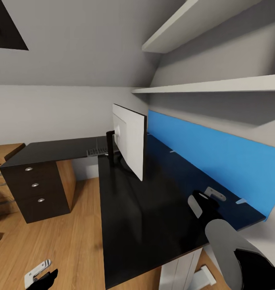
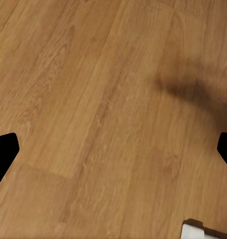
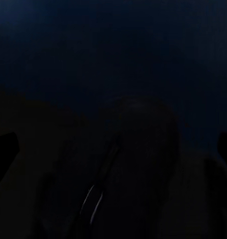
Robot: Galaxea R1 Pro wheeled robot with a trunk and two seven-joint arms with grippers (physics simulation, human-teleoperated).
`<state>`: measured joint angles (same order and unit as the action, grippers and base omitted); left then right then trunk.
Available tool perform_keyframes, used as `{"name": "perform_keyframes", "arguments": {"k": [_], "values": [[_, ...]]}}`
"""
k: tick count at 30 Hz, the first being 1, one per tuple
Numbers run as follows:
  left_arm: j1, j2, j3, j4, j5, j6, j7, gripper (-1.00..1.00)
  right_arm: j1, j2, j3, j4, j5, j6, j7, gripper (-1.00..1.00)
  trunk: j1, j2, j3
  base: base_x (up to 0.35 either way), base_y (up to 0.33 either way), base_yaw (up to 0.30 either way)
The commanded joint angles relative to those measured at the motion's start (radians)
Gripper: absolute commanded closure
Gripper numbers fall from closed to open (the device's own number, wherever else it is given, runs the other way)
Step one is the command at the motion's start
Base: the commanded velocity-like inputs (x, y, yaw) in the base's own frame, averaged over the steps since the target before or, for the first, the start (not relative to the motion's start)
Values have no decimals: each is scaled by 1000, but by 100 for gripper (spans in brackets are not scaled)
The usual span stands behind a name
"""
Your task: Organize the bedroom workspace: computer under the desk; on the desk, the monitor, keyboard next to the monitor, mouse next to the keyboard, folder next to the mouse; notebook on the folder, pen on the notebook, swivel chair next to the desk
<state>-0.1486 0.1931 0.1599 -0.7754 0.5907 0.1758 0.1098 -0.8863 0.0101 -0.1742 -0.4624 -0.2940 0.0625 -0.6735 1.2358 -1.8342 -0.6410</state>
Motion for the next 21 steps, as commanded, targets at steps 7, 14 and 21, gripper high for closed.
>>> {"name": "perform_keyframes", "arguments": {"k": [7, 14, 21], "values": [[0, -1, 0, -2, 10, -31, 5, -100, 0, 1, -2, -2, -1, 7, -3, -100, 4, -8, -4, 0, 0, 0], [0, -3, -1, -2, 10, -61, 4, -100, 0, 1, -2, -2, -1, 7, -3, -100, 15, -29, -14, 0, 0, 0], [0, -3, -1, -2, 11, -65, 8, -100, 0, 1, -2, -2, -1, 7, -3, -100, 31, -57, -26, 0, 0, 0]]}}
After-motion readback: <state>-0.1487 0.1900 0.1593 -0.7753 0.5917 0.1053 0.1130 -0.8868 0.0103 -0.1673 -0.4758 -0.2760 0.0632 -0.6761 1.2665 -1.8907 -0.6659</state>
